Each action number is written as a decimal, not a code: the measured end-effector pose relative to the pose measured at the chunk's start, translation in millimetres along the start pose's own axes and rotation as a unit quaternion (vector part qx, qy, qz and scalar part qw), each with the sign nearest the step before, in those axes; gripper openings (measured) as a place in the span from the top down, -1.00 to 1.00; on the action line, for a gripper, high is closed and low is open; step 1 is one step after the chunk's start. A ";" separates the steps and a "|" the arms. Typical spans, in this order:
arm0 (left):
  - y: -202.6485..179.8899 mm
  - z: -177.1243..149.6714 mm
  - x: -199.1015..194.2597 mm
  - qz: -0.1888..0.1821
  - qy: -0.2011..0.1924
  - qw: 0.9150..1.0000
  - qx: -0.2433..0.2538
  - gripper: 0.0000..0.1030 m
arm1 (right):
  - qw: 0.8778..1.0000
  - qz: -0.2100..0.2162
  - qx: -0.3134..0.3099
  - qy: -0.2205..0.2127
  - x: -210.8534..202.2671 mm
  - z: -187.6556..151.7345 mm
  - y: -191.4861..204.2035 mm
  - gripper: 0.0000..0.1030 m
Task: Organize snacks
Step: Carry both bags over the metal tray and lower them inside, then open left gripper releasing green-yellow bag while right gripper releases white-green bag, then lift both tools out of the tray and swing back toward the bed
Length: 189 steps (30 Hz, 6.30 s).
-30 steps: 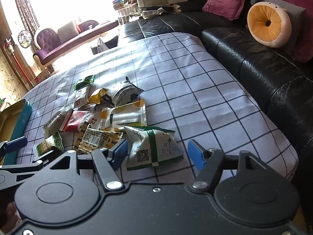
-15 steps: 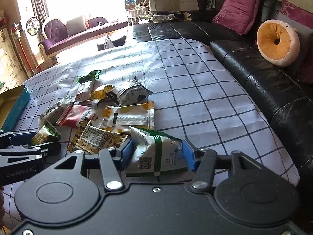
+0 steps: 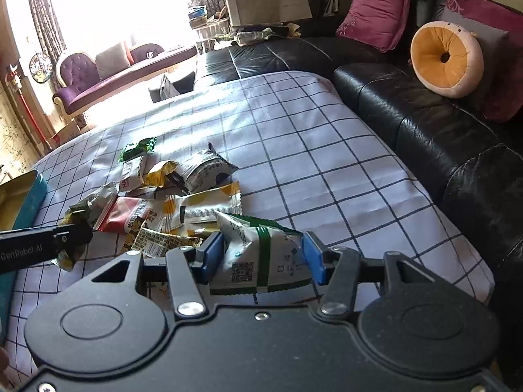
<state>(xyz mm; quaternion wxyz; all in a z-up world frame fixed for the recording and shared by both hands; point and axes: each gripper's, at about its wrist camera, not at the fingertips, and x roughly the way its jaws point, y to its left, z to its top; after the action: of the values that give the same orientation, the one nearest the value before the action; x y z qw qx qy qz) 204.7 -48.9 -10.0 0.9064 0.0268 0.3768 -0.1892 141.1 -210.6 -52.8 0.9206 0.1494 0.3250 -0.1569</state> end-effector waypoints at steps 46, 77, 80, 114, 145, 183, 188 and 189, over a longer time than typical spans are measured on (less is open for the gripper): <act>241.6 -27.5 -91.3 0.301 -0.022 0.920 -0.249 0.45 | 0.949 0.256 -0.180 -0.037 22.4 38.9 249.9 -0.15; 239.1 -19.4 -74.8 0.328 0.029 0.919 -0.219 0.45 | 0.945 0.241 -0.223 0.000 26.5 29.9 282.0 -0.15; 235.9 -19.1 -72.7 0.327 0.028 0.921 -0.212 0.36 | 0.945 0.237 -0.224 0.014 29.7 32.9 282.1 -0.17; 231.2 -21.4 -66.4 0.286 0.044 0.945 -0.154 0.14 | 0.957 0.190 -0.208 0.076 62.0 22.5 294.2 0.05; 221.1 -24.6 -76.6 0.245 0.021 0.960 -0.132 0.14 | 0.974 0.173 -0.130 0.061 50.2 37.4 265.4 0.69; 254.3 -26.2 -134.6 0.241 -0.039 0.948 -0.206 0.15 | 0.893 -0.294 -0.301 -0.159 100.6 -21.7 320.5 0.70; 249.4 -23.6 -128.8 0.227 -0.034 0.952 -0.201 0.16 | 0.877 -0.309 -0.329 -0.163 105.5 -11.8 292.3 0.77; 247.1 -22.6 -127.7 0.224 -0.033 0.954 -0.198 0.16 | 0.868 -0.318 -0.340 -0.174 105.3 -13.0 288.0 0.81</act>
<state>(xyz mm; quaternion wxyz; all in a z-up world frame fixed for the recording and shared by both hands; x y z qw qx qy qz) 196.9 225.7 39.2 0.9247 -0.0757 0.3605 0.0959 322.9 35.1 -80.5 0.8564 -0.3139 0.2232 -0.3439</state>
